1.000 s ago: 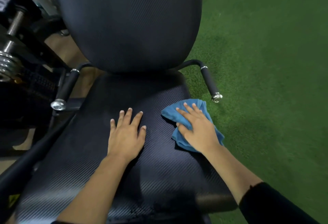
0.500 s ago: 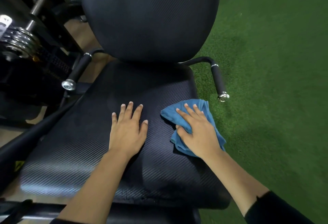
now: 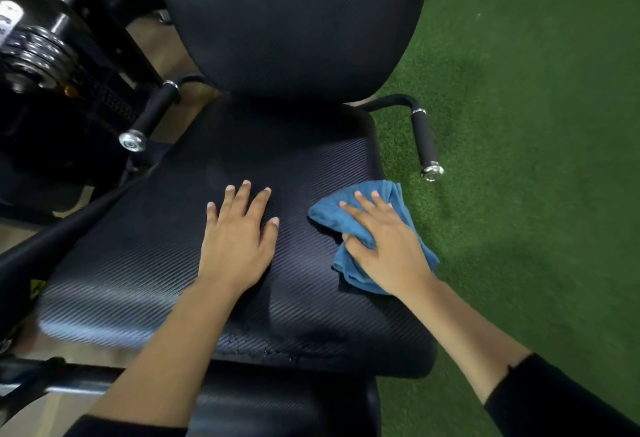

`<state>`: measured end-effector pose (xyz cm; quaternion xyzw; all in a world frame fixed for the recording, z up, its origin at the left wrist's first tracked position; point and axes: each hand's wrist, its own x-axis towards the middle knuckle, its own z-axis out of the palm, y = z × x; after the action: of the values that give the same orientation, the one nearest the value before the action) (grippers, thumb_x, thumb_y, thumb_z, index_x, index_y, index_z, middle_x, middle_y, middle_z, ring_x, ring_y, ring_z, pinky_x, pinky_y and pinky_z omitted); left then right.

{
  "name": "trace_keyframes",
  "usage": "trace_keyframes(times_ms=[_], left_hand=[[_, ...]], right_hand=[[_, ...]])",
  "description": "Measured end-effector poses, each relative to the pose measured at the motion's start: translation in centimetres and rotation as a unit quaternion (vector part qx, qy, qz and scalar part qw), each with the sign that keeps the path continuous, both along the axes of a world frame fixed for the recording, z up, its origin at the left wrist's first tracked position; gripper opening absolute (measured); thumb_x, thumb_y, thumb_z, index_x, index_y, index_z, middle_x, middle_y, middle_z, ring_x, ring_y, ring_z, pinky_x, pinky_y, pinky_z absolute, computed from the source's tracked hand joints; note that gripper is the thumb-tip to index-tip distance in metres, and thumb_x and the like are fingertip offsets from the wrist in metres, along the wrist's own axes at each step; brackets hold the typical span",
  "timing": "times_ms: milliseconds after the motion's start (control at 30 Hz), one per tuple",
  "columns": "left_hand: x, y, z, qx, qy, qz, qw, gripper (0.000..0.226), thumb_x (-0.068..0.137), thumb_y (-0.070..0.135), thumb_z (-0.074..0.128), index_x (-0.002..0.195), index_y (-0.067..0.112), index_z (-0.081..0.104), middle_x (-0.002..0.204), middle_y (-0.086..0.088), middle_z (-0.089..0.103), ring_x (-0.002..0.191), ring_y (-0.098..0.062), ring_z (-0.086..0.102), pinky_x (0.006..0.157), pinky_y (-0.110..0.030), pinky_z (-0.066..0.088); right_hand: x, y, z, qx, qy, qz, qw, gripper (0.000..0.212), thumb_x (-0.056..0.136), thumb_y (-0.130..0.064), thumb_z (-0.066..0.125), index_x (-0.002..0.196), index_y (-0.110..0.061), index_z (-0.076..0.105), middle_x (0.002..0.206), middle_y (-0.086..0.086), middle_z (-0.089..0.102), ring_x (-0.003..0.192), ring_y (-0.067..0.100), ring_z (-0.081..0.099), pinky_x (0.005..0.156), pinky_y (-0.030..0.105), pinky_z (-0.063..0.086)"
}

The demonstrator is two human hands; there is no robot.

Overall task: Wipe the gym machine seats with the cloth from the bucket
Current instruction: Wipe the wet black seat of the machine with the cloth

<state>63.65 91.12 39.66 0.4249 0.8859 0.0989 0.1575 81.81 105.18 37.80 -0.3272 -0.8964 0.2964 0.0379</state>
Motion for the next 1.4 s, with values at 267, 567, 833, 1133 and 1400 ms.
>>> trace_keyframes(times_ms=[267,567,833,1133,1400], left_hand=[[0.2,-0.8,0.3,0.001,0.004,0.003,1.0,0.052,0.098,0.037,0.037,0.146,0.02,0.032,0.156,-0.01,0.02,0.145,-0.027,0.009,0.115,-0.05,0.007],[0.7,-2.3,0.8,0.009,-0.006,0.016,1.0,0.051,0.098,0.038,0.037,0.145,0.02,0.033,0.156,-0.009,0.02,0.145,-0.026,0.009,0.116,-0.049,0.006],[-0.3,-2.6,1.2,0.02,-0.002,0.009,1.0,0.05,0.098,0.036,0.039,0.144,0.019,0.035,0.155,-0.01,0.022,0.145,-0.027,0.011,0.115,-0.05,0.007],[-3.1,-4.3,1.3,0.0,0.0,0.021,1.0,0.05,0.098,0.036,0.038,0.145,0.019,0.034,0.156,-0.01,0.021,0.145,-0.027,0.011,0.115,-0.05,0.008],[-4.8,-3.6,0.6,-0.005,-0.021,0.074,0.997,0.051,0.098,0.036,0.039,0.146,0.019,0.033,0.156,-0.009,0.021,0.145,-0.026,0.01,0.115,-0.05,0.009]], right_hand=[[-1.5,1.4,-0.3,0.012,-0.027,-0.007,1.0,0.05,0.091,-0.035,0.05,0.14,-0.03,0.044,0.153,-0.004,0.031,0.145,0.018,0.015,0.118,0.034,0.011],[3.2,-2.3,0.9,0.007,-0.002,0.015,1.0,0.059,0.086,-0.052,0.033,0.141,-0.033,0.043,0.152,-0.009,0.031,0.145,0.011,0.014,0.119,0.035,0.013],[-3.5,-0.4,0.2,0.029,-0.051,-0.026,0.998,0.051,0.093,-0.036,0.049,0.143,-0.032,0.039,0.155,-0.002,0.027,0.145,0.019,0.012,0.117,0.035,0.013],[-4.2,-1.9,0.4,0.018,-0.036,0.023,0.999,0.061,0.085,-0.05,0.029,0.142,-0.031,0.041,0.153,-0.004,0.031,0.145,0.018,0.015,0.118,0.034,0.01],[-8.7,-4.4,0.7,0.014,0.008,0.118,0.993,0.053,0.091,-0.041,0.043,0.143,-0.03,0.04,0.154,-0.003,0.028,0.145,0.018,0.014,0.117,0.029,0.003]])
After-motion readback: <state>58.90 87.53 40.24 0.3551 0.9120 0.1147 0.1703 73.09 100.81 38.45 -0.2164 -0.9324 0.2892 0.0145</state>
